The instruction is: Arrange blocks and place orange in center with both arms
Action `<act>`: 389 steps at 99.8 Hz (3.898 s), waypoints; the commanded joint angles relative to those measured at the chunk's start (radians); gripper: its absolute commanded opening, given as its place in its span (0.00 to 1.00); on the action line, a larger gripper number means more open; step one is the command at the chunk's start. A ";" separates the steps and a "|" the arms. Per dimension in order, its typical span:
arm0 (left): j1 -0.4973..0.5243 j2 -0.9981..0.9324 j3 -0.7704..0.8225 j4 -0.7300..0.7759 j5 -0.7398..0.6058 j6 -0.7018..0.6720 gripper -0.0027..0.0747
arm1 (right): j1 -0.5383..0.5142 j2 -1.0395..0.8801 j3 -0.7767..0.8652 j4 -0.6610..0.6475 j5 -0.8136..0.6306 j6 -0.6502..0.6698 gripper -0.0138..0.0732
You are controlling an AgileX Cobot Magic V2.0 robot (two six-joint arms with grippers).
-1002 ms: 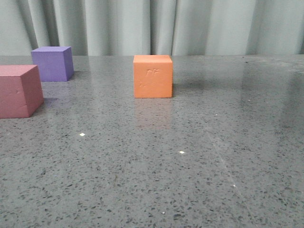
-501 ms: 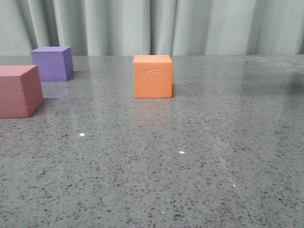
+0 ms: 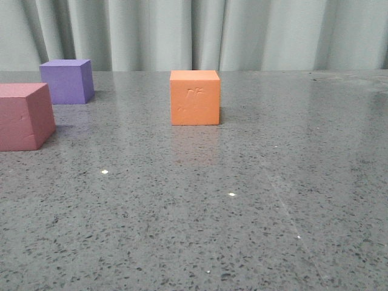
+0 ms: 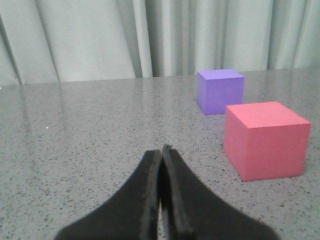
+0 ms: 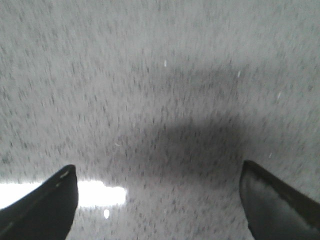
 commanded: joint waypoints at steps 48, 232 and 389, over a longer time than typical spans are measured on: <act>-0.008 -0.033 0.057 0.001 -0.078 -0.005 0.01 | -0.005 -0.413 0.351 0.030 0.018 -0.013 0.90; -0.008 -0.033 0.057 0.001 -0.078 -0.005 0.01 | -0.004 -0.570 0.364 0.024 0.072 -0.013 0.08; -0.010 1.089 -1.264 -0.428 0.542 0.038 0.01 | -0.004 -0.570 0.364 0.024 0.072 -0.013 0.08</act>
